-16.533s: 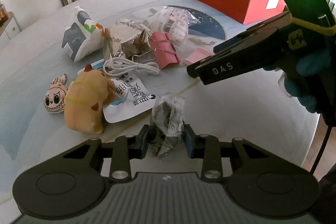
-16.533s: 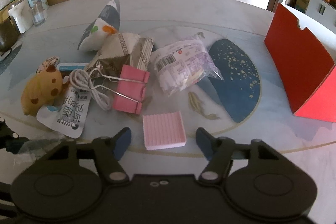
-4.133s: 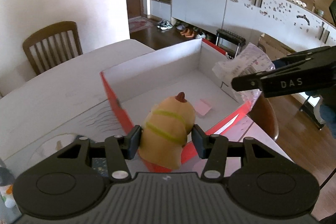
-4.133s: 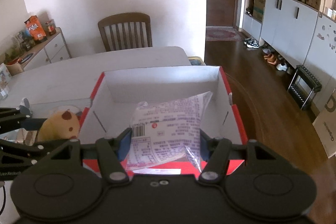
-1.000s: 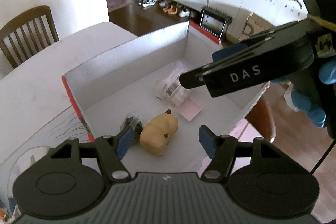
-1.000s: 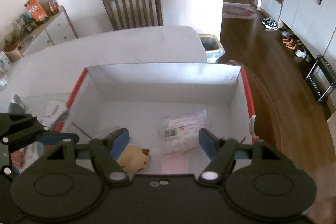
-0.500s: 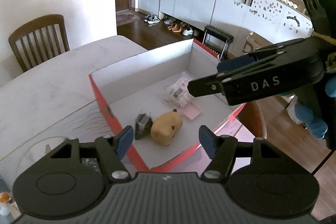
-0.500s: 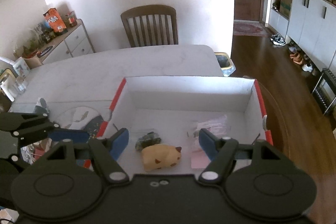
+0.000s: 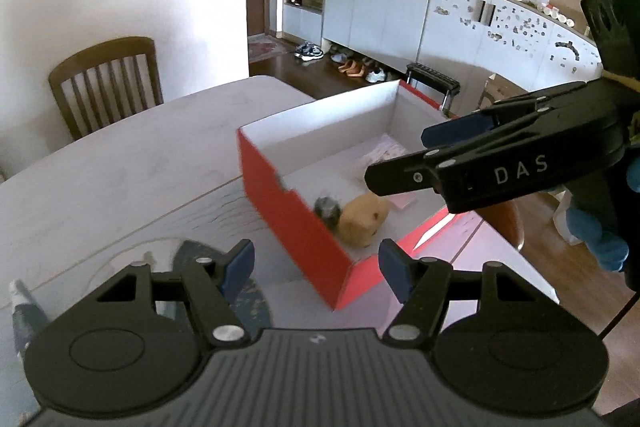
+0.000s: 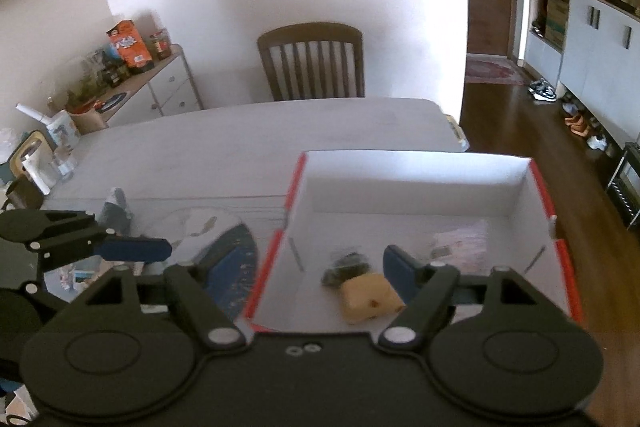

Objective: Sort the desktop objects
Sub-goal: 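Move both tools back toward the remaining items on the table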

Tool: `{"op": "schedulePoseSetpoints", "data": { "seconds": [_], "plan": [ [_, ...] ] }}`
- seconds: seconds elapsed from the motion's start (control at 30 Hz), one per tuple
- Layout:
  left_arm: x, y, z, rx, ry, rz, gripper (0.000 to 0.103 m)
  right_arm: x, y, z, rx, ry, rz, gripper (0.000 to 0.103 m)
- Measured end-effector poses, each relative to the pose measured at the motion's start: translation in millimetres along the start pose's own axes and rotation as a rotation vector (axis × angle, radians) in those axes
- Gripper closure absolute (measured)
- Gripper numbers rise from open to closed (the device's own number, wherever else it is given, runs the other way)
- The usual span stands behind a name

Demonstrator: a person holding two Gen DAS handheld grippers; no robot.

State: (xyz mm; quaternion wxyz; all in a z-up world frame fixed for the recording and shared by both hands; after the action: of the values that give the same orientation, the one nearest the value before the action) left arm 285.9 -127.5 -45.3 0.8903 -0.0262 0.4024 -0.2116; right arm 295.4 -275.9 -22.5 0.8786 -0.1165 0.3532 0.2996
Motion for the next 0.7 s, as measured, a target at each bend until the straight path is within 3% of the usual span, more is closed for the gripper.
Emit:
{"op": "schedulePoseSetpoints", "data": {
  "seconds": [0.47, 0.57, 0.7],
  "plan": [
    [-38, 76, -30, -0.054, -0.012, 0.045, 0.035, 22, 81, 17, -0.049, 0.008, 0.038, 0.017],
    [-45, 94, -36, -0.07, -0.018, 0.055, 0.026, 28, 97, 18, -0.055, 0.014, 0.051, 0.015],
    [-54, 119, -43, -0.089, -0.022, 0.068, 0.024, 39, 115, 20, -0.051, 0.024, 0.063, 0.012]
  ]
}}
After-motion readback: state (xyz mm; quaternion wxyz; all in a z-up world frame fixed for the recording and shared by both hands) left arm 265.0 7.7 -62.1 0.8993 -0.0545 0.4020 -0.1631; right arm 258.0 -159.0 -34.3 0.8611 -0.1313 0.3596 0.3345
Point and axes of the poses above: each gripper's, at about its wrist camera, not at the fingertips, and x roughly the way its jaws point, y to its left, z to its top, the point moved 6 cm from there along x, roughly the way its jaws point, and after that the axes turned 13 degrees about -x, right-handed, at the moved point
